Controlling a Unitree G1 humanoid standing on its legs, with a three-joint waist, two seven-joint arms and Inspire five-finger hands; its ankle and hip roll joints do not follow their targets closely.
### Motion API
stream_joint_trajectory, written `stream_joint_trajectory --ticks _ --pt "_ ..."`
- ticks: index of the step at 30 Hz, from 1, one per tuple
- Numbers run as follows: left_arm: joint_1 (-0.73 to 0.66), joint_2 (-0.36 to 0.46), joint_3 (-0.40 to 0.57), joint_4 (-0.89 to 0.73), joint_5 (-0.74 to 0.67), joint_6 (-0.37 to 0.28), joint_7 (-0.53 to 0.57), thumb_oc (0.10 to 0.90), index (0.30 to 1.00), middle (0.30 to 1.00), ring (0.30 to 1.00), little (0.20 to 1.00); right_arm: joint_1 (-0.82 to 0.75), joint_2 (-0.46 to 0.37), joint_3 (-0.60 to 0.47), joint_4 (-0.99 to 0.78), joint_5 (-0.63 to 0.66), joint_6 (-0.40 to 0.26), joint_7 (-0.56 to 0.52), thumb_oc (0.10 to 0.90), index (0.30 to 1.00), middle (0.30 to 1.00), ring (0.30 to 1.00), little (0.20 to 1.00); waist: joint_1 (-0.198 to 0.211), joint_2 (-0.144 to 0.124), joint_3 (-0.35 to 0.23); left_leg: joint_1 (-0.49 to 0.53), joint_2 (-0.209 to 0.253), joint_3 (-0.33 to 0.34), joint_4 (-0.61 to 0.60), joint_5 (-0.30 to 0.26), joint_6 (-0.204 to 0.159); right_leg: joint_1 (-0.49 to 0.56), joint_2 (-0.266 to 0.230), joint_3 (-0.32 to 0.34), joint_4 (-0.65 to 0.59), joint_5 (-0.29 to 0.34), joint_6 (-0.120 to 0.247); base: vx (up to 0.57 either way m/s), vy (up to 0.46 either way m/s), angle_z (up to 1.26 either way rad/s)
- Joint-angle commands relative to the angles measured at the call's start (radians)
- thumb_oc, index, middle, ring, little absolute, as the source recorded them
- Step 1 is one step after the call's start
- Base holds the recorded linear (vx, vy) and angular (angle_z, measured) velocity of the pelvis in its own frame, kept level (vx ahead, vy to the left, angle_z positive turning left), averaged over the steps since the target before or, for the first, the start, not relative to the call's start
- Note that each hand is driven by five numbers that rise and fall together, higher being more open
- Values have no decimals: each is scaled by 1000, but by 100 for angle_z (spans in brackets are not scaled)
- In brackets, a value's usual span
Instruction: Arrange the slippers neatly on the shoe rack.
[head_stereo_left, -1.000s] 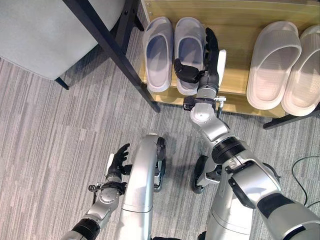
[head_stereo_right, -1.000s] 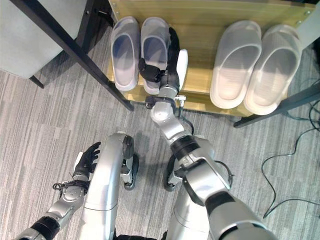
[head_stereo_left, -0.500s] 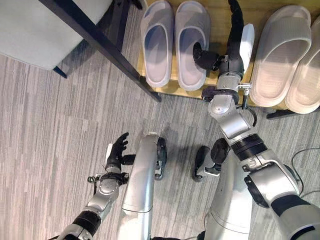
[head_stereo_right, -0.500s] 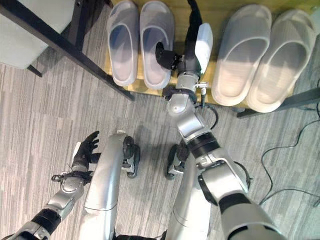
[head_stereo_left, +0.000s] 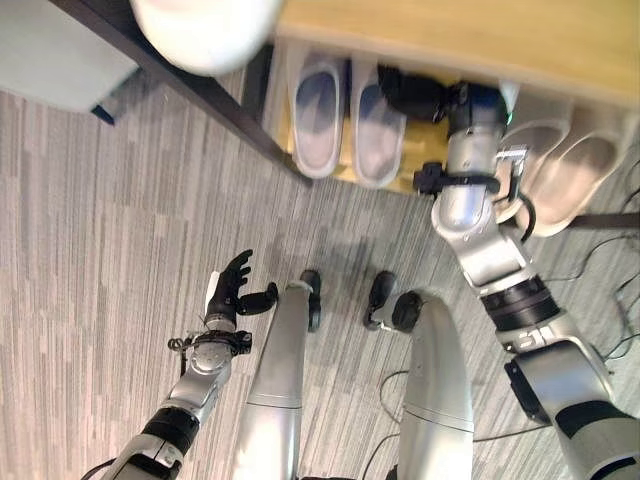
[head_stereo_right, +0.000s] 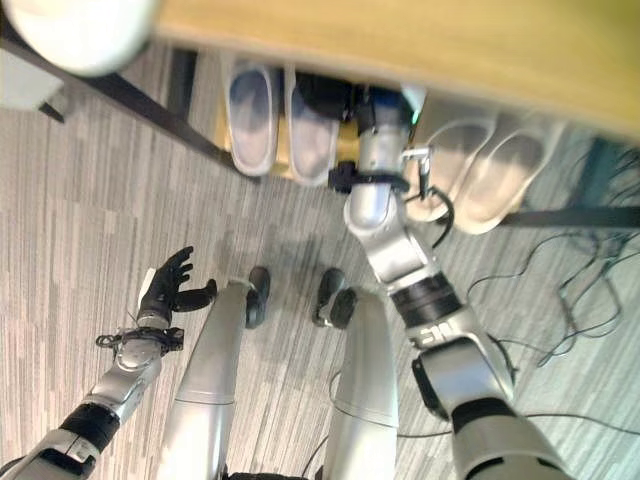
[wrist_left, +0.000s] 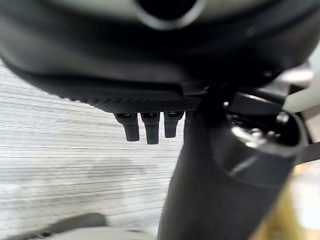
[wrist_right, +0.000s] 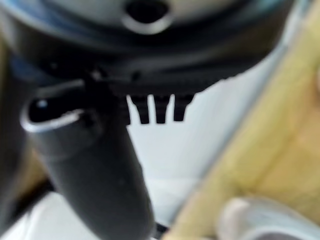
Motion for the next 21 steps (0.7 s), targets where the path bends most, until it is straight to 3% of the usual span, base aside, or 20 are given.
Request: stream_joint_trajectory --ticks 1,6,16,20,21 --pt "27 -1 11 -11 18 -69 -15 800 900 900 900 900 54 4 -22 -139 -2 -104 66 800 900 900 900 900 -18 11 -96 -88 41 -24 -91 93 2 54 -57 16 -53 -45 71 -114 35 -5" --pt "85 -9 51 -20 25 -64 -37 800 900 900 900 900 256 -17 -43 -184 -8 -119 153 800 900 900 900 900 -30 2 -119 16 52 -27 -209 131 9 151 -59 -2 -177 6 89 -67 47 -5" --pt "126 -29 77 2 46 -50 -65 800 900 900 900 900 450 -27 -66 -114 3 -114 223 800 900 900 900 900 -34 -4 -131 96 56 -31 -289 160 11 218 -44 -14 -251 54 106 -11 4 -1" --pt "155 -44 77 33 58 -48 -83 800 900 900 900 900 541 -26 -60 -73 2 -124 260 800 900 900 900 900 -33 -10 -160 206 72 -24 -418 193 2 317 -23 -40 -360 88 130 34 3 -7" --pt "174 -45 76 39 63 -49 -91 800 900 900 900 900 579 -36 -53 -51 1 -125 278 800 900 900 900 900 -30 -13 -171 279 68 -16 -495 212 -3 386 -14 -50 -432 111 140 34 12 -7"
